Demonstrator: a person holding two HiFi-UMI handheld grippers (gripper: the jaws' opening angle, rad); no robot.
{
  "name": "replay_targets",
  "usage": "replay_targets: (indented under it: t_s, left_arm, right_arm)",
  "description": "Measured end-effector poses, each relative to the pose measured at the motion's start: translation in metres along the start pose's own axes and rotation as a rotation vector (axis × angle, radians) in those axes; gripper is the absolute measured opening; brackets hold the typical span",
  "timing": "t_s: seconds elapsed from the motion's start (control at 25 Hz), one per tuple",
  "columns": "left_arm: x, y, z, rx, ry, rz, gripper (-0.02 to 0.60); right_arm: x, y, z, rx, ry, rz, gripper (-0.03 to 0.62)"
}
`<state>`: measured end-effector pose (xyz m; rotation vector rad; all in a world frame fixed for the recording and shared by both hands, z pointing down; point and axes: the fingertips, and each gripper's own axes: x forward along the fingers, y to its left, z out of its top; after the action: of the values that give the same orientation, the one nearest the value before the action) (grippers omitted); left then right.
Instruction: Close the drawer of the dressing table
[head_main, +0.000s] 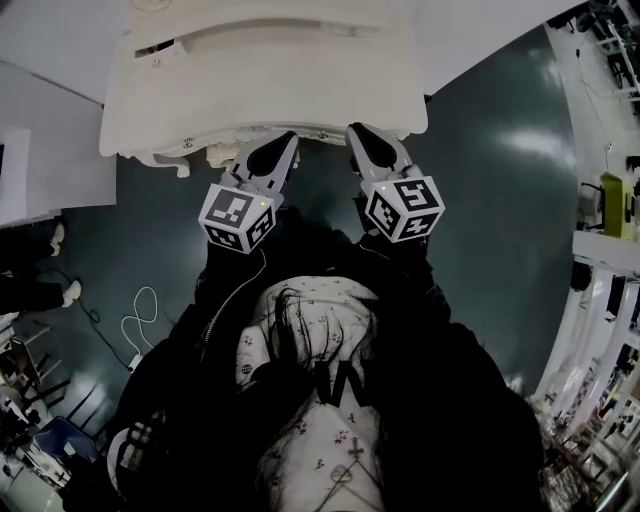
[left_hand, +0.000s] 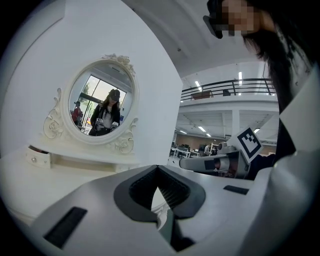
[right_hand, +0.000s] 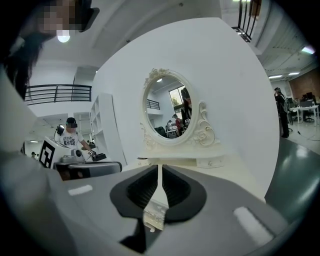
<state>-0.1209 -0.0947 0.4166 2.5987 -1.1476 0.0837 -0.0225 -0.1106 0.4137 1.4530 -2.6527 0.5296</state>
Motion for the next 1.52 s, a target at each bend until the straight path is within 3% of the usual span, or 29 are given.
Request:
replay_targets:
  t_s: [0.32, 0.76, 1.16, 1.52]
  left_arm:
    - [-0.001, -0.058, -0.004, 0.012, -0.001, 0.026, 0.0]
    - [-0.028, -0.151, -0.048, -0.003, 0.034, 0.096, 0.0]
    - [-0.051, -0.189, -0.062, 0.017, 0.023, 0.133, 0.0]
    - [-0.058, -0.192, -0.064, 0.033, 0.023, 0.147, 0.0]
  right_arm:
    - [-0.067, -0.007, -0.007, -0.012, 0.003, 0.022, 0.035]
    - [-0.158, -0.004, -0.039, -0.002, 0.022, 0.098, 0.035]
    - [-0.196, 0.008, -0.053, -0.002, 0.019, 0.146, 0.012]
    - [-0.198, 0.018, -0.061, -0.043, 0.039, 0.173, 0.009]
